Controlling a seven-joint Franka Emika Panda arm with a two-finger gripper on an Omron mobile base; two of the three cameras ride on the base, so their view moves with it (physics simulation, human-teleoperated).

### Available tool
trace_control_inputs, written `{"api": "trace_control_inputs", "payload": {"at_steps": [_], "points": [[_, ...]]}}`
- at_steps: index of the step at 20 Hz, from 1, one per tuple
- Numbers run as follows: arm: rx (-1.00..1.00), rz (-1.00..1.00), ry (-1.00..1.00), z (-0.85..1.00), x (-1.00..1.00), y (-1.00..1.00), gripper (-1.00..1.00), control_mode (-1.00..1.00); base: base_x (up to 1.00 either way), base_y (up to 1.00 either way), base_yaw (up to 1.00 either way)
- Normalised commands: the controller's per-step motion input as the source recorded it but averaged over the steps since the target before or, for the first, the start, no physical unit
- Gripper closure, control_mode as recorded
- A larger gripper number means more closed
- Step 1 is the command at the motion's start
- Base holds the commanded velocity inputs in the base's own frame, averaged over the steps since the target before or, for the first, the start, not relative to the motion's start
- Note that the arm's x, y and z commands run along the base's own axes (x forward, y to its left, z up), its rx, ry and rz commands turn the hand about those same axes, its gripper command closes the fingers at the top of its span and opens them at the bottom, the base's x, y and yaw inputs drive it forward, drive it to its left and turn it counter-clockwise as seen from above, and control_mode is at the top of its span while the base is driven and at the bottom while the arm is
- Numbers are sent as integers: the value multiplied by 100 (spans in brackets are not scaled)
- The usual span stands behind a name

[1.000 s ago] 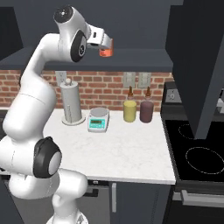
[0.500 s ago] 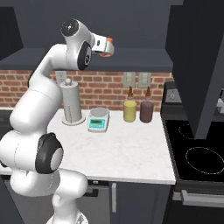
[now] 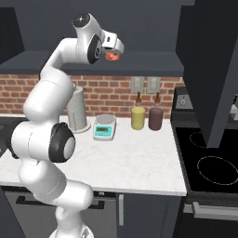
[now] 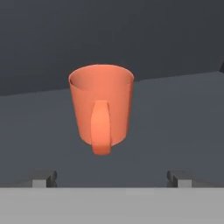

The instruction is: Gather all objects into one cabinet and sort the glasses and bowls to opposite sides.

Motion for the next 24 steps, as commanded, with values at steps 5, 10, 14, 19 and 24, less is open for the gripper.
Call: {"api": "trace_control_inputs", "payload": {"at_steps": [5, 10, 14, 19, 24], "points": [[0, 0, 2, -2, 39, 0, -100, -100, 0, 0, 0], [-1, 0, -11, -20, 26, 0, -100, -100, 0, 0, 0], [0, 0, 0, 0, 0, 0, -100, -100, 0, 0, 0], [0, 0, 0, -2, 0, 0, -100, -100, 0, 0, 0], [0, 0, 0, -7, 10, 0, -100, -100, 0, 0, 0]]}}
